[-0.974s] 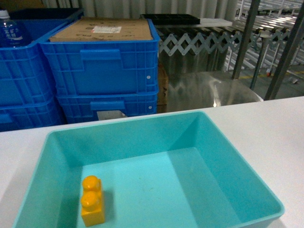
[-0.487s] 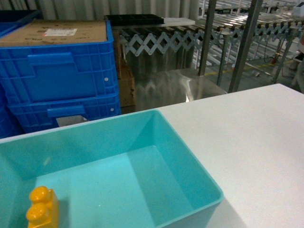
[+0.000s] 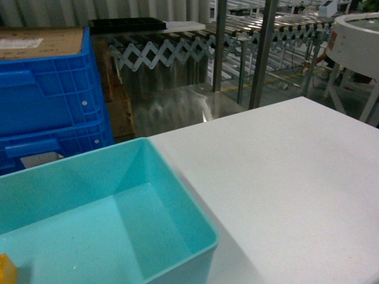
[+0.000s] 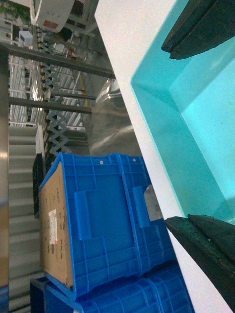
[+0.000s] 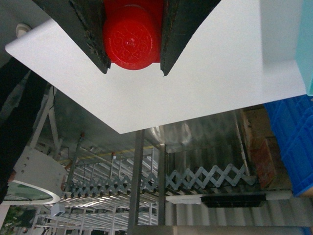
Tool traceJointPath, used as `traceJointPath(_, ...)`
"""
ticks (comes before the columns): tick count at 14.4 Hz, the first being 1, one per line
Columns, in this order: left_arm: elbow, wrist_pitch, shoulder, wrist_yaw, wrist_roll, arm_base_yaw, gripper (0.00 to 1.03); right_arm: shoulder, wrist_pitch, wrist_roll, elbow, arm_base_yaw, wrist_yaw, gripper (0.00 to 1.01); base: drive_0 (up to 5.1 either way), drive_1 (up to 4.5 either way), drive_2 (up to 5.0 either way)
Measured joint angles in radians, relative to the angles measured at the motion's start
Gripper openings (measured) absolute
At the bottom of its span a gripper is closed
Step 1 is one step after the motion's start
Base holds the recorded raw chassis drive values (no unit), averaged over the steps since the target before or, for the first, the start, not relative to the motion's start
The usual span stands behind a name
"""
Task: Pick red block from blue box to shelf
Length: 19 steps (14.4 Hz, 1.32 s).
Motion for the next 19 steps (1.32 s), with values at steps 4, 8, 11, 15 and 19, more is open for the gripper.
traceJointPath(4, 0.0, 0.0, 0.0, 0.0, 0.0, 0.0, 0.98, 0.0, 0.0, 0.0, 0.0, 0.0, 0.0, 0.23, -1.5, -1.54, -1.5)
traceJointPath(8, 0.0, 0.0, 0.0, 0.0, 0.0, 0.0, 0.98, 0.0, 0.0, 0.0, 0.0, 0.0, 0.0, 0.23, -1.8, -1.75, -1.8)
traceJointPath(11, 0.0, 0.0, 0.0, 0.0, 0.0, 0.0, 0.98, 0.0, 0.0, 0.0, 0.0, 0.0, 0.0, 0.23, -1.6, -1.55, -1.6)
traceJointPath(15, 0.0, 0.0, 0.0, 0.0, 0.0, 0.0, 0.98, 0.0, 0.0, 0.0, 0.0, 0.0, 0.0, 0.23, -1.6, -1.56, -1.6)
traceJointPath(19, 0.0, 0.0, 0.0, 0.0, 0.0, 0.0, 0.98, 0.0, 0.0, 0.0, 0.0, 0.0, 0.0, 0.23, -1.7, -1.67, -1.7)
